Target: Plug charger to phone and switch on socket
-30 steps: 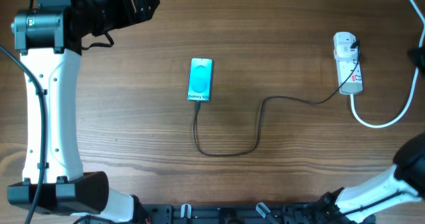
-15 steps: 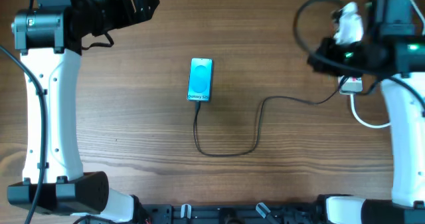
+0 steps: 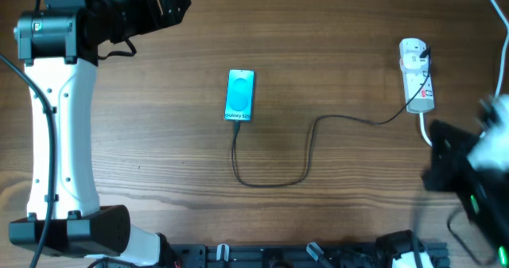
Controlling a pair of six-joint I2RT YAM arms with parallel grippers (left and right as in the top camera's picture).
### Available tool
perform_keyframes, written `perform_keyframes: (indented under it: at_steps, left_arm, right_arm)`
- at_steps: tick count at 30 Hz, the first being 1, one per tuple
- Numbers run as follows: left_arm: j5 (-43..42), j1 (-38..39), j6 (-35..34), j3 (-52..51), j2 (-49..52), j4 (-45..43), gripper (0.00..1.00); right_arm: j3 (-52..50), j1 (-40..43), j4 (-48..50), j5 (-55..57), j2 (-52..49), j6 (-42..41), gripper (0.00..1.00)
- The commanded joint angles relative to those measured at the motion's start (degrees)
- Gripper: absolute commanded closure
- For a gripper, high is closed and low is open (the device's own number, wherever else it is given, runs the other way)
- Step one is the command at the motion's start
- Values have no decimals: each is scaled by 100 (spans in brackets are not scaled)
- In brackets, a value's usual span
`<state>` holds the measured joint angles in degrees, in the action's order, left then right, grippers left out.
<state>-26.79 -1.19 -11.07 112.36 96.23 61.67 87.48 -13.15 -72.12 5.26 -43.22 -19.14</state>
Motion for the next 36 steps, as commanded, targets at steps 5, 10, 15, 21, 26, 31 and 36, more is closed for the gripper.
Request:
perform_keyframes:
  at_steps: [5, 10, 15, 21, 26, 31, 36]
  left_arm:
    - [11, -11, 28, -26, 33, -9, 0]
    - [11, -11, 28, -26, 33, -9, 0]
    - [11, -11, 28, -26, 33, -9, 0]
    - [11, -11, 28, -26, 33, -9, 0]
    - [11, -11, 28, -26, 33, -9, 0]
    - [11, -11, 28, -26, 33, -9, 0]
    - [11, -11, 28, -26, 33, -9, 0]
  right_arm:
    - [-4872, -17, 3904, 511, 2052, -833, 22]
    - [-7893, -17, 8183, 804, 911, -3436, 0]
    - [-8220, -17, 9095, 876, -409, -2763, 0]
    - [-8220, -17, 9879, 345, -831, -990, 0]
    - [-8260, -46, 9211, -474, 2, 35, 0]
    - [-8690, -46, 8065, -450, 2142, 291, 1]
    - [-8719, -39, 7248, -516, 3331, 907, 0]
